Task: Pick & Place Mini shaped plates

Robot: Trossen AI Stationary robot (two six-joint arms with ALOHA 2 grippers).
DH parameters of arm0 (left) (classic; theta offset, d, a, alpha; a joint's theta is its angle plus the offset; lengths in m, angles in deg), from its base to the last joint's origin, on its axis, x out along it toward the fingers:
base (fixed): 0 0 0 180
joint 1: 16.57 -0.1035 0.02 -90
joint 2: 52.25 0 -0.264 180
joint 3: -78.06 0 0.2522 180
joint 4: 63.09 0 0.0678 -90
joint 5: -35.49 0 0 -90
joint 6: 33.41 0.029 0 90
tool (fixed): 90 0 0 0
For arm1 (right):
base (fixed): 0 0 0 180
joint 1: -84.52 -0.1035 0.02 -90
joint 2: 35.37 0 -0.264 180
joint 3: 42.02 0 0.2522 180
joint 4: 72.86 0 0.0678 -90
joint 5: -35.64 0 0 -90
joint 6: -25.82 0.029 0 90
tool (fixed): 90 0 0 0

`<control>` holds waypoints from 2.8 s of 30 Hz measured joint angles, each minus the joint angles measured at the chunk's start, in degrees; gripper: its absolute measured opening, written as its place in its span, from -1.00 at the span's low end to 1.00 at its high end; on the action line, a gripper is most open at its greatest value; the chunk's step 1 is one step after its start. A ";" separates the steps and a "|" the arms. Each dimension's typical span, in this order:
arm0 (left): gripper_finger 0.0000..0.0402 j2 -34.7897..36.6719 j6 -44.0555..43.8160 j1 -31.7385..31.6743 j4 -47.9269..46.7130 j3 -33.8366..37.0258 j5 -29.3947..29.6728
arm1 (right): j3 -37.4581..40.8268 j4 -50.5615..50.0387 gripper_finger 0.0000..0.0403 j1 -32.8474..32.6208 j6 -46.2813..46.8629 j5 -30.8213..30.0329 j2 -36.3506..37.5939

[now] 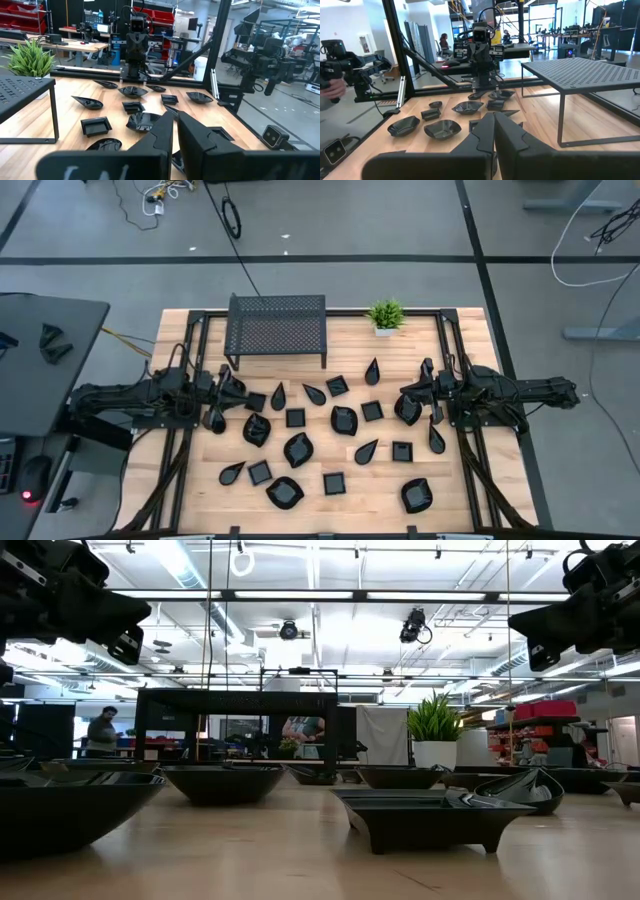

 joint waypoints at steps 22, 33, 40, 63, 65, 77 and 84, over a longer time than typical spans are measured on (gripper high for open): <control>-0.96 -22.02 -13.56 13.27 14.46 -3.16 27.72 | 0.00 0.00 -0.92 0.00 -0.01 0.00 -0.02; -0.85 -51.24 -24.10 15.75 -7.58 -22.72 39.33 | 0.00 0.00 -0.92 0.01 -0.01 0.00 -0.01; -0.59 -64.84 -35.48 9.03 -14.82 -30.16 36.14 | 0.00 0.00 -0.92 0.02 -0.01 0.00 0.00; -0.46 -83.71 -42.14 -0.82 -19.37 -36.00 23.67 | 0.00 0.00 -0.92 0.00 -0.02 0.01 -0.02; -0.48 -83.71 -42.30 -0.82 -20.21 -36.00 23.75 | 0.00 0.02 -0.92 0.01 -0.01 0.00 -0.01; -0.67 -84.60 -43.08 -0.82 -20.08 -35.98 23.66 | 0.00 0.00 -0.92 0.00 -0.02 0.02 -0.02; -0.77 -84.89 -43.10 -0.82 -19.59 -35.92 23.71 | 0.00 0.00 -0.92 0.00 0.00 0.00 0.00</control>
